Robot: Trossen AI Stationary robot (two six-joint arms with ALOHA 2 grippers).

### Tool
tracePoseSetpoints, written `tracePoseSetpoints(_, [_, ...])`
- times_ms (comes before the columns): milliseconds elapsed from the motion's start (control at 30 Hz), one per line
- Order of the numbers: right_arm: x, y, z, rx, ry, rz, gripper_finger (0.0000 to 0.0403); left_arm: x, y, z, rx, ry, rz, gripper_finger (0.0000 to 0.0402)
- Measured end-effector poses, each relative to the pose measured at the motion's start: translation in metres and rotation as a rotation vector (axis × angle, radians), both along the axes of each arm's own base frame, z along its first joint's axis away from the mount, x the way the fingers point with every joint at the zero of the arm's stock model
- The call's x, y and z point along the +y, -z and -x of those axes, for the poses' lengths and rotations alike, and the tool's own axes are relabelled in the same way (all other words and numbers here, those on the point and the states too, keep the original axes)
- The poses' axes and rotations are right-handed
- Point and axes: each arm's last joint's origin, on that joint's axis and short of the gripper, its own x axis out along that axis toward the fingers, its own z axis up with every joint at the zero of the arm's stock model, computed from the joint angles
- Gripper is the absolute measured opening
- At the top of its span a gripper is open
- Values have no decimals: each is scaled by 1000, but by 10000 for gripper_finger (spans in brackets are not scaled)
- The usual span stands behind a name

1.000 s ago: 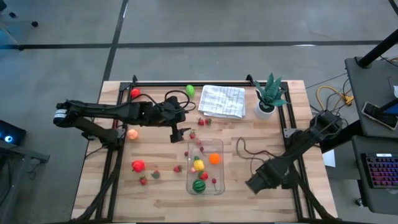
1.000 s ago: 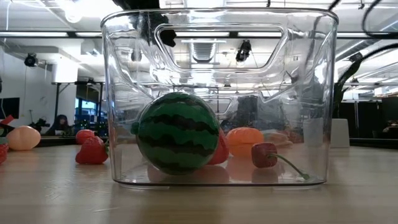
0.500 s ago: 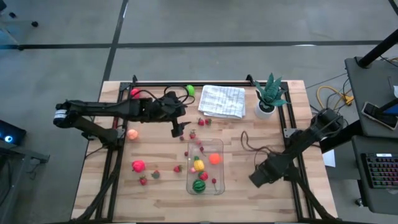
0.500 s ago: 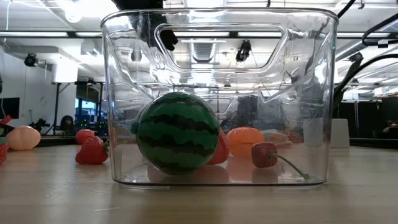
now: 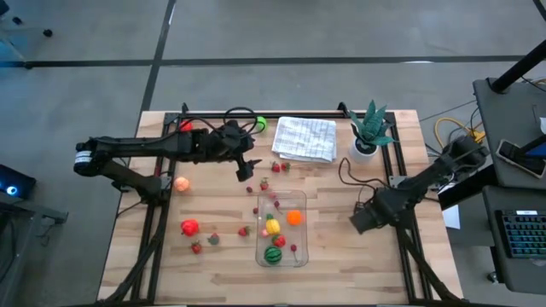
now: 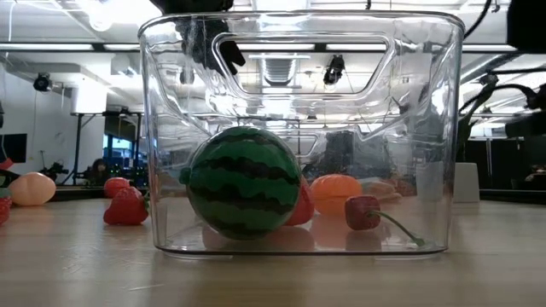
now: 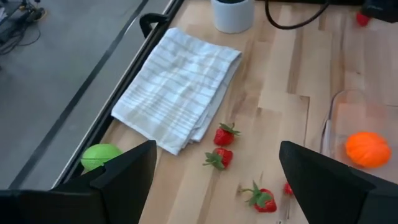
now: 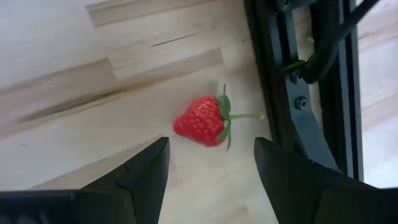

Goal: Pick and placing Produce into tupperware
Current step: Put the red strawberry into the transparent bin

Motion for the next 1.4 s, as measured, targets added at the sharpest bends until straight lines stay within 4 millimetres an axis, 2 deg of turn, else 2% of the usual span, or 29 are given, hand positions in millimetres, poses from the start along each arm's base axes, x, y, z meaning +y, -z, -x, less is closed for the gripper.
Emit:
tracePoseSetpoints(533, [-6, 31, 10, -70, -5, -42, 226, 0, 0, 0, -1, -2, 1, 325])
tracePoseSetpoints(833, [-8, 31, 14, -77, -26, -43, 216, 0, 0, 0, -10, -16, 19, 325])
tracePoseSetpoints(1167, [-10, 30, 17, -69, -29, -37, 143, 0, 0, 0, -10, -16, 19, 325])
tracePoseSetpoints(1400, [-9, 26, 14, -96, -44, -40, 165, 0, 0, 0, -11, -17, 19, 325])
